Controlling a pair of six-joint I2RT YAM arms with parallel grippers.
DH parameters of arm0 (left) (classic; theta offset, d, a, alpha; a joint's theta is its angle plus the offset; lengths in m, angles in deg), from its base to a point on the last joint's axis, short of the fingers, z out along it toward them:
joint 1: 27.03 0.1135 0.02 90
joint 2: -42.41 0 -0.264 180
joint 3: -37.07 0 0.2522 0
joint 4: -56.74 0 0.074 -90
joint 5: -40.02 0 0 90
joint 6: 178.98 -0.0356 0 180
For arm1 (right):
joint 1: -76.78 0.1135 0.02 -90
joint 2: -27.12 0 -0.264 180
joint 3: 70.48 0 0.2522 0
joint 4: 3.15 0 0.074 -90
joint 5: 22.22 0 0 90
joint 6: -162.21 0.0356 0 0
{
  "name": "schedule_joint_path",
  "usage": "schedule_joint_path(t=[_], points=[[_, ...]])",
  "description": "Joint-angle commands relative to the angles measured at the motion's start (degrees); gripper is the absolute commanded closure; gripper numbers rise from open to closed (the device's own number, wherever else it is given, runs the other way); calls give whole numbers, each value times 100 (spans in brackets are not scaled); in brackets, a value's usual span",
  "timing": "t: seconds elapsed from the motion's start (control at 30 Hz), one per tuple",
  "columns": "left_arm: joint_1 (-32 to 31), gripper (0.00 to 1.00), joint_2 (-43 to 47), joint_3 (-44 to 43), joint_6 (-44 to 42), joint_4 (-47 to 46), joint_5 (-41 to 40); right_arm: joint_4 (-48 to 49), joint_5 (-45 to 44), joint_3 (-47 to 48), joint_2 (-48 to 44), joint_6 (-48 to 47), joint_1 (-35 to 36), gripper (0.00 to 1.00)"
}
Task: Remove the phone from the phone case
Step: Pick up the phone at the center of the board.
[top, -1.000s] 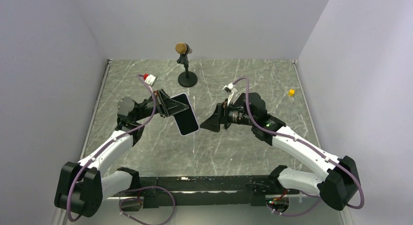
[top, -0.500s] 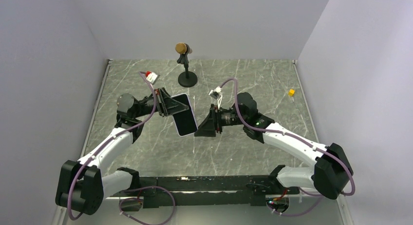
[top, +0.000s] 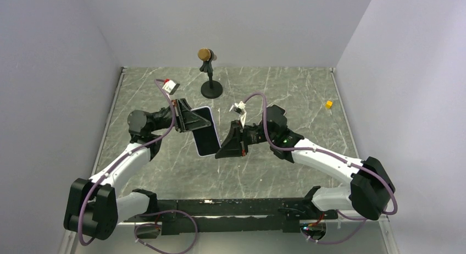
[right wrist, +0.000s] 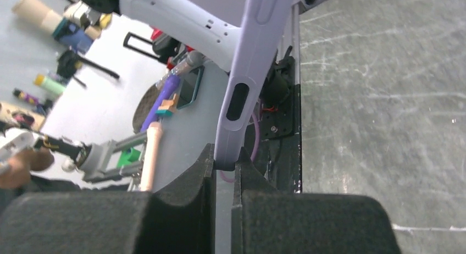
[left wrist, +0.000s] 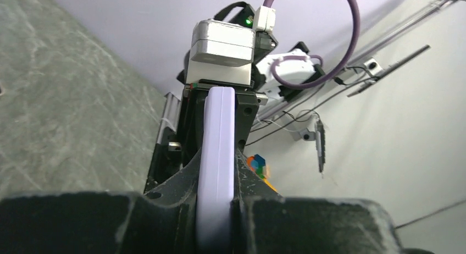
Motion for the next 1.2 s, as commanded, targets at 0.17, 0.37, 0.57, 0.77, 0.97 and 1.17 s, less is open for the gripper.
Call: schedule_joint_path(t=[0.17, 0.37, 0.57, 0.77, 0.97, 1.17], points=[[-104, 100, -43, 264, 2974, -2993, -14, -335, 144, 1314, 848, -1827, 69, 100], [-140, 100, 102, 254, 2978, -2896, -84, -824, -66, 2065, 1290, -2268, 82, 100], [-212, 100, 84, 307, 3019, -2830, -261, -1136, -628, 2439, 1470, -2629, 100, 100], [-321, 100, 17, 439, 3215, -2916, -467, -1697, -1555, 2753, 1443, -3329, 193, 100], [-332, 100, -17, 495, 3249, -2855, -493, -2723, -2266, 3322, 1546, -4322, 398, 100], [-334, 100, -239, 541, 3549, -3313, -614, -3151, -3048, 3622, 1603, -4896, 648, 100]])
